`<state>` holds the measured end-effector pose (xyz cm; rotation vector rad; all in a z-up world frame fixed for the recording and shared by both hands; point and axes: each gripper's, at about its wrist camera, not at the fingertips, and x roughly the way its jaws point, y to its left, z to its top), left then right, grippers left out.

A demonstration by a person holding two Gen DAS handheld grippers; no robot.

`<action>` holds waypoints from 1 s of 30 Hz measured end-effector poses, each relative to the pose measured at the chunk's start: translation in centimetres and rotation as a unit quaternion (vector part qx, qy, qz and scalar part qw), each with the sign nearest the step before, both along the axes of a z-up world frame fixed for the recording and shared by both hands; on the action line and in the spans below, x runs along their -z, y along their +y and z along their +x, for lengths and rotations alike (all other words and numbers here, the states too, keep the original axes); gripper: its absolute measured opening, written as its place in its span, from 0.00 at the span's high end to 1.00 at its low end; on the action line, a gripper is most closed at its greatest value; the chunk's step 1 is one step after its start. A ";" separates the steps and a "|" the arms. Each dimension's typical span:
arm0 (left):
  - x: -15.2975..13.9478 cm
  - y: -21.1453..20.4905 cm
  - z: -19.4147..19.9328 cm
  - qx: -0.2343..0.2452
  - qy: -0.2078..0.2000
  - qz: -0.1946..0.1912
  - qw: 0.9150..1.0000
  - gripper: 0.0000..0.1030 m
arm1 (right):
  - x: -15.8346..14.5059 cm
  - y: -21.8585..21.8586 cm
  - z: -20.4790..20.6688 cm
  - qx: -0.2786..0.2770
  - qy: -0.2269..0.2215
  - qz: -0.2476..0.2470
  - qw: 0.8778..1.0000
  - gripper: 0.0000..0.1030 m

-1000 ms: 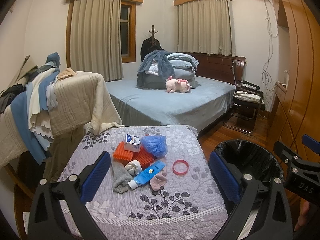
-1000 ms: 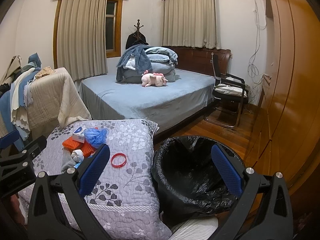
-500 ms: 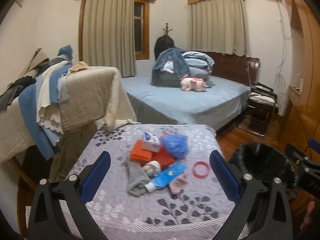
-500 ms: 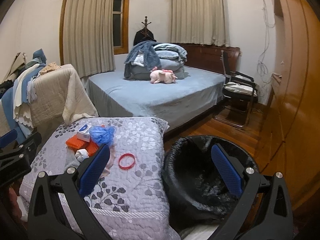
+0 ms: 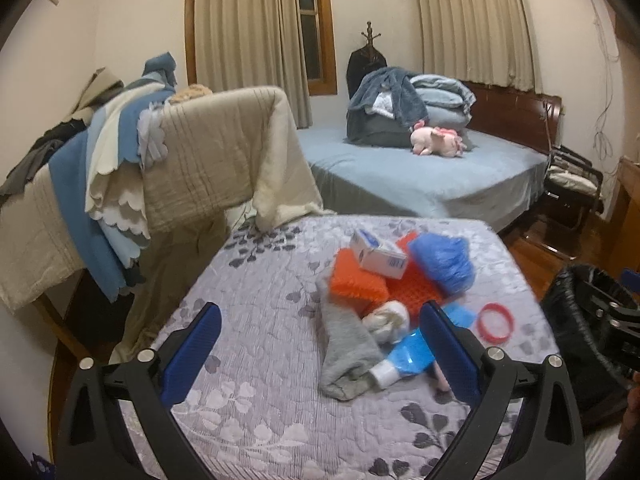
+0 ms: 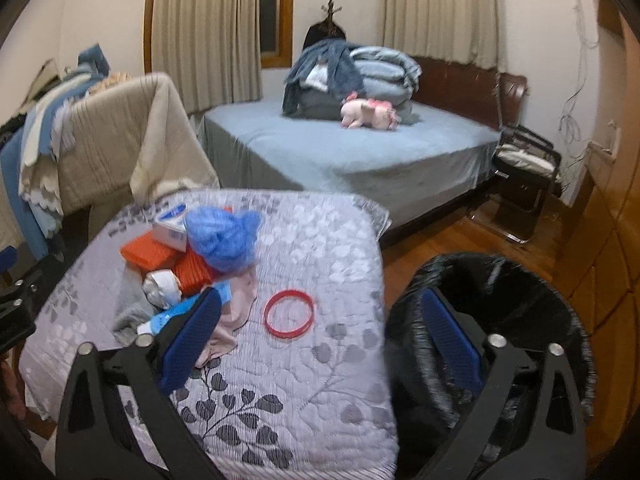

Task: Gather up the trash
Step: 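Lower the right tool onto the red rubber band and close on it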

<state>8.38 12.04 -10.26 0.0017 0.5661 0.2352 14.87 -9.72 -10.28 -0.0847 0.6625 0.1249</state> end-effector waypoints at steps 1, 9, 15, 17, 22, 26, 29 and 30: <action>0.5 0.2 0.4 -0.001 0.002 -0.002 1.000 0.06 | 0.6 0.3 0.6 -0.005 0.005 -0.001 1.000 0.23; 3.8 0.6 2.6 0.011 0.022 -0.013 1.000 0.07 | 6.2 1.5 5.1 -0.008 0.063 -0.020 0.998 0.42; 5.7 -0.5 3.8 0.029 0.039 -0.011 0.999 0.10 | 8.7 1.1 7.0 -0.002 0.093 -0.025 0.995 0.55; 6.2 -0.9 4.1 0.036 0.044 -0.009 0.998 0.11 | 9.2 1.1 7.3 -0.004 0.101 -0.026 0.995 0.56; 7.0 -1.7 4.6 0.051 0.055 -0.009 0.997 0.14 | 10.4 1.4 8.0 -0.013 0.122 -0.025 0.992 0.65; 7.6 -2.1 4.7 0.060 0.066 -0.011 0.996 0.17 | 11.1 1.0 8.4 -0.015 0.136 -0.016 0.990 0.70; 8.1 -2.6 4.7 0.069 0.072 -0.008 0.995 0.19 | 11.3 1.0 8.5 -0.018 0.139 -0.015 0.990 0.78; 8.2 -2.8 4.7 0.072 0.074 -0.008 0.995 0.20 | 11.4 1.0 8.5 -0.021 0.140 -0.015 0.990 0.86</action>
